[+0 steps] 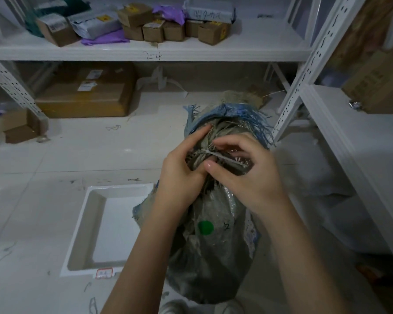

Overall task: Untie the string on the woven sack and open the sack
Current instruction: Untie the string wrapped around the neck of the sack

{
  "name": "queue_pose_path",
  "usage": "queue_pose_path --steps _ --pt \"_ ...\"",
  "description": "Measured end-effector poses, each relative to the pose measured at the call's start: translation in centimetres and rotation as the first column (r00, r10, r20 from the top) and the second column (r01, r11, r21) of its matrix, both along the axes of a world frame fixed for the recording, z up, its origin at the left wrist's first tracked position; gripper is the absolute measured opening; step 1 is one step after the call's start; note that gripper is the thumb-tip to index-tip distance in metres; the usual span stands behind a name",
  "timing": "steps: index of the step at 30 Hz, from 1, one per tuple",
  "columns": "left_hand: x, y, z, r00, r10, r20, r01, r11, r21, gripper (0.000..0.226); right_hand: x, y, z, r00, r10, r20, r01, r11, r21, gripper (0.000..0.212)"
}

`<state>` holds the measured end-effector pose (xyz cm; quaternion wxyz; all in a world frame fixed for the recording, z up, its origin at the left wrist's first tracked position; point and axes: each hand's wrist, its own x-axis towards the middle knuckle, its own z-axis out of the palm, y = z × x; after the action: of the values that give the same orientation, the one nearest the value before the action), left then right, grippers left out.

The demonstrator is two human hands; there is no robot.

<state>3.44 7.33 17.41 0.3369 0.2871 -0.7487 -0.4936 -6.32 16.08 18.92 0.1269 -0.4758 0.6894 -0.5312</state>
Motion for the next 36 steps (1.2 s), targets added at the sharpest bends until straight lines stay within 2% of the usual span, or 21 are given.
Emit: queue_pose_path --steps 4,7,11,13,14,17,26,36 --pt "0.0 0.1 0.1 0.999 0.021 0.042 -0.019 0.998 -0.053 0.061 0.1 -0.6 -0.5 0.977 -0.075 -0.199 0.076 0.997 -0.003 0.026" --pt "0.0 0.3 0.3 0.999 0.003 0.048 -0.001 0.999 -0.042 0.056 0.2 -0.9 -0.8 0.962 -0.121 -0.243 0.120 0.993 -0.019 0.016" --pt "0.8 0.2 1.3 0.990 -0.136 -0.039 0.141 0.978 0.155 0.052 -0.2 -0.7 -0.7 0.955 -0.133 -0.266 0.131 0.991 -0.023 0.018" --pt "1.0 0.1 1.6 0.987 -0.130 -0.092 0.150 0.953 0.265 0.039 -0.3 -0.6 -0.6 0.970 -0.111 -0.217 0.109 0.994 -0.019 0.021" --pt "0.9 0.1 1.7 0.989 -0.104 -0.109 0.130 0.953 0.272 0.032 -0.2 -0.7 -0.5 0.975 -0.100 -0.200 0.097 0.995 -0.025 0.021" --pt "0.7 0.2 1.3 0.995 -0.027 -0.097 0.046 0.978 0.202 0.025 0.2 -0.8 -0.5 0.976 -0.080 -0.202 0.075 0.997 -0.033 0.019" --pt "0.8 0.4 1.2 0.993 -0.070 -0.098 0.088 0.976 0.199 0.033 0.2 -0.7 -0.7 0.976 -0.104 -0.189 0.100 0.994 -0.033 0.016" --pt "0.2 0.8 1.1 0.992 0.033 -0.119 -0.015 0.988 0.151 0.036 0.5 -1.0 -0.8 0.942 -0.122 -0.312 0.108 0.992 -0.062 0.009"
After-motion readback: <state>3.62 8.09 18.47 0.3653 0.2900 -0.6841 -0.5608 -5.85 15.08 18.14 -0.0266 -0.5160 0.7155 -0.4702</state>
